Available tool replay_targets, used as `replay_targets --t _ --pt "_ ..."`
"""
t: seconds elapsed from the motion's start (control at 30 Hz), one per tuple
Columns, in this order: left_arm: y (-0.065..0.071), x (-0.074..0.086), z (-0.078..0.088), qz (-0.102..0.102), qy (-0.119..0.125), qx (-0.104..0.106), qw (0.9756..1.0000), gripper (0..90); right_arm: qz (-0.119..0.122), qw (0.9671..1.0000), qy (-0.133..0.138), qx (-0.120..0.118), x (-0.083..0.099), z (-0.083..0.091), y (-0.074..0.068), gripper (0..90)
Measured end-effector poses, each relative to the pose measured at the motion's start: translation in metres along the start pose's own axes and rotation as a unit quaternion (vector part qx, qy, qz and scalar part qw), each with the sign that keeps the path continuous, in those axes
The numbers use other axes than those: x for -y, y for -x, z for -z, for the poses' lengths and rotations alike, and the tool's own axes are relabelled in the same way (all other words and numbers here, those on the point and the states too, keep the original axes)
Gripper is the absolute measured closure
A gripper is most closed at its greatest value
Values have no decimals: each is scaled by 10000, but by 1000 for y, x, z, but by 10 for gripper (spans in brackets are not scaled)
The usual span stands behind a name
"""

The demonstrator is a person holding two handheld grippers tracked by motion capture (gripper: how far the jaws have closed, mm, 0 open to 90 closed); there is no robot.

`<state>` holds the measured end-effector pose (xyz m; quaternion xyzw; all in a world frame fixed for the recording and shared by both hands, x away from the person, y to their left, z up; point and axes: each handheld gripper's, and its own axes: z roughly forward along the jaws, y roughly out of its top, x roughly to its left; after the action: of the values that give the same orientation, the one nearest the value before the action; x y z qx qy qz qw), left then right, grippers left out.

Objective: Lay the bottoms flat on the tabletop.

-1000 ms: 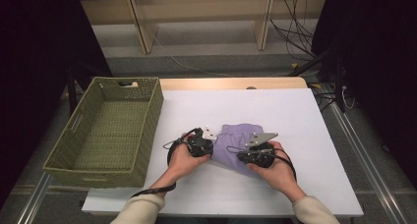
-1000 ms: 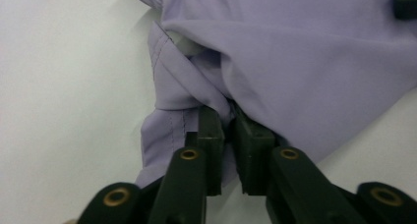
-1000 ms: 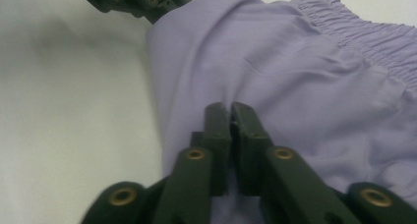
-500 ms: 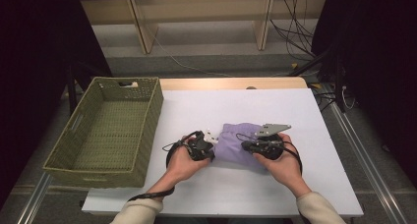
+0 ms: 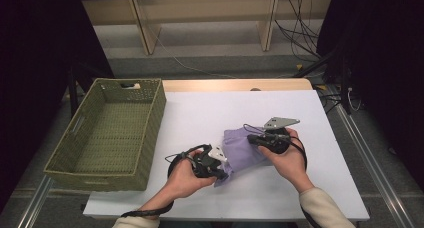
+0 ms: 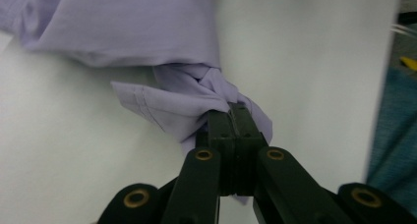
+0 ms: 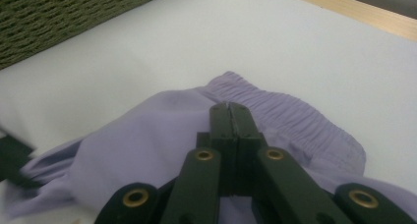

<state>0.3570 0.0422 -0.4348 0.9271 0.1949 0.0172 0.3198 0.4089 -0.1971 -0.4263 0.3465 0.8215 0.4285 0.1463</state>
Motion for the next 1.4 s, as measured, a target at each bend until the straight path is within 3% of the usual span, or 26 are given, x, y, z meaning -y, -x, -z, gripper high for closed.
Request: replay_targets --t 0.1,0.23,0.43,0.63,0.73,0.87,1.0,1.13,1.3,1.4 --pt "6 -1 5 -79 10 42 10000 891 18 10000 -30 38 0 -3 0 900" --pt "7 1 10 -17 33 125 9999 891 6 9999 -36 103 2 -7 1 900" --pt "16 4 11 -124 -72 416 9990 891 -103 9996 27 273 2 -11 8 900" --pt "12 8 7 -156 -178 170 9996 870 -70 9994 71 336 2 -12 8 900" --pt "13 9 0 -166 -252 224 9993 850 -71 9995 69 299 1 -11 7 802" --pt "14 12 -6 -230 -359 108 9990 824 91 9991 9 425 -1 3 9 631" --pt "14 8 -1 -242 -111 -155 9995 718 34 9985 -77 549 7 20 15 552" --pt "17 2 5 -198 190 -370 9989 550 -89 9973 -186 699 20 38 25 512" --pt "26 -6 4 -227 529 -345 9977 463 -342 9954 -367 818 39 55 37 507" --pt "32 -10 -4 -232 459 -240 9984 438 -406 9950 -548 735 49 57 40 512"
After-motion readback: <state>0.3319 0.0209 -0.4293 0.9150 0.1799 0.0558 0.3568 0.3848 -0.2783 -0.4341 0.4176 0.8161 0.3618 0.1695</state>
